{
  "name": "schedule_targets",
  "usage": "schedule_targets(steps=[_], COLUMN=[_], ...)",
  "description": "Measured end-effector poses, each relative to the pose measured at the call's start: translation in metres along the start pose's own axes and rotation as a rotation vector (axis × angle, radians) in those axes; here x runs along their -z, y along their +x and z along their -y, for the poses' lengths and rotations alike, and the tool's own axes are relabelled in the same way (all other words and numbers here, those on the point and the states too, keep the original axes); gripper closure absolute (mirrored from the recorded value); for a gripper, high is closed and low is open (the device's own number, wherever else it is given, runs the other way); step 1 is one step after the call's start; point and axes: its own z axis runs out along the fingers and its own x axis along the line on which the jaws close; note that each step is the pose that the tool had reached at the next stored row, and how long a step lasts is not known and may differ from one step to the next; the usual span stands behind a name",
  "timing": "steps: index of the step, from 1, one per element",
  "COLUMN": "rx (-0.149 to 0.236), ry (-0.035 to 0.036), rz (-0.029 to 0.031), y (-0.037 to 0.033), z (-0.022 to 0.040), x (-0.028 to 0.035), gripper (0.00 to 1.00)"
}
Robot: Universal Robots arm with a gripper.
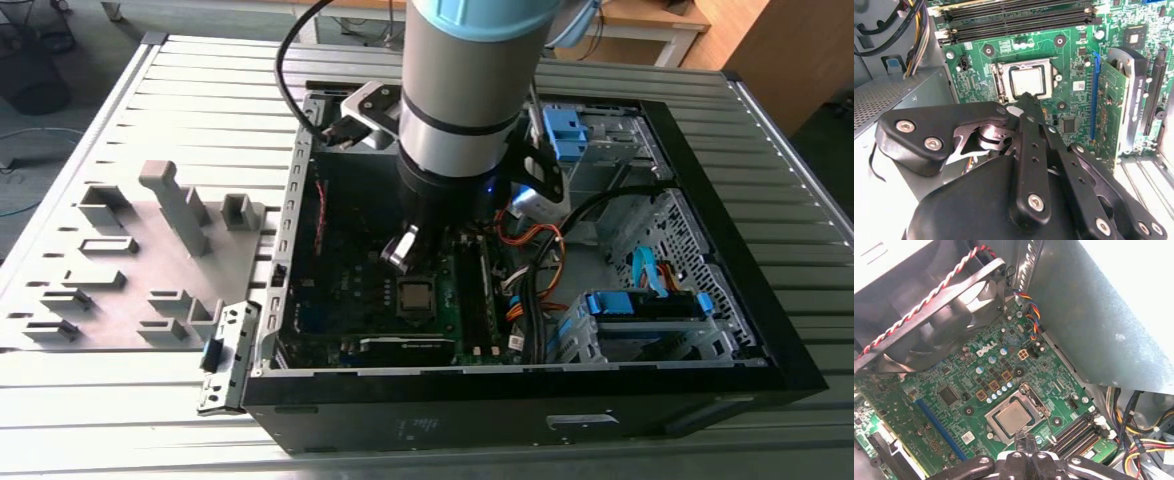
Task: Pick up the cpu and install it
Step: 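Install the first cpu locking lever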
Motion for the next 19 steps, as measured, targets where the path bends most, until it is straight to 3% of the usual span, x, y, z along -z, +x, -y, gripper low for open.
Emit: schedule_targets(steps=[9, 19], rx=[0.000, 0.000], ry=[0.0000, 0.0006], rz=[0.0000, -0.0006], y=[-0.0104, -0.0272], z=[-0.0006, 0.0107], x=[-0.0008, -0.0012], gripper=[0.89, 0.89])
